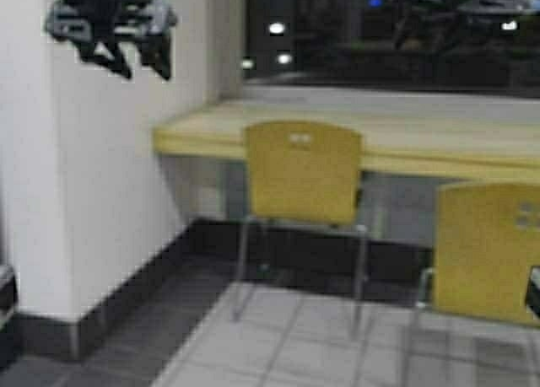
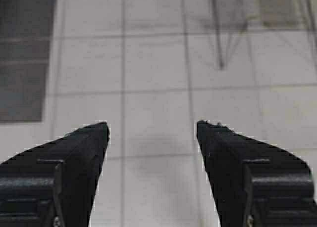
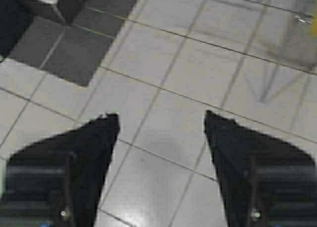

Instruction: Push the chairs under the table

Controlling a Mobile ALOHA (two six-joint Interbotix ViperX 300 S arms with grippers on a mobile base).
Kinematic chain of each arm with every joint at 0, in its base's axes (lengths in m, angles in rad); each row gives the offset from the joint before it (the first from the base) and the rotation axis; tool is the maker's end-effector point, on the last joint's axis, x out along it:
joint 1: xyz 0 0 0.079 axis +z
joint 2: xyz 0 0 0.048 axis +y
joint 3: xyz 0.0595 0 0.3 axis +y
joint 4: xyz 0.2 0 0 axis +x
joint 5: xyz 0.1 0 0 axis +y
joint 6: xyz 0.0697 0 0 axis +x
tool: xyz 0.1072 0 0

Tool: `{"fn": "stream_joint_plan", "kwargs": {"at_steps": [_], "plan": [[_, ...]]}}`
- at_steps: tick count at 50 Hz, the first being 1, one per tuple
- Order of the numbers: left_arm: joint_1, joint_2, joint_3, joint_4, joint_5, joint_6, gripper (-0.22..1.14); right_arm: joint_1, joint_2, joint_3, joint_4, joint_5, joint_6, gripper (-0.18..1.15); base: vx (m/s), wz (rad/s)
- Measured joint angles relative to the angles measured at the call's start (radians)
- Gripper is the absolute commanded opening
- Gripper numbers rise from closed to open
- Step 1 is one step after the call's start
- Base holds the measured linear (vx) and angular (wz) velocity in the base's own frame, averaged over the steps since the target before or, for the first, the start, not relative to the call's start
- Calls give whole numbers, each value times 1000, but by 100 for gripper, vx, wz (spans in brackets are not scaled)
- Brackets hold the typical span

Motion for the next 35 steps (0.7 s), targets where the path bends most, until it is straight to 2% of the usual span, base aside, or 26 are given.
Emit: {"fn": "stream_joint_plan", "kwargs": {"at_steps": [6, 35], "plan": [[-25, 6, 2, 0, 0, 0, 90, -6, 0, 0, 0, 0, 0, 89, -9, -35], [-26, 21, 0, 2, 0, -3, 90, -5, 32, 0, 0, 2, -2, 89, -4, -24]]}}
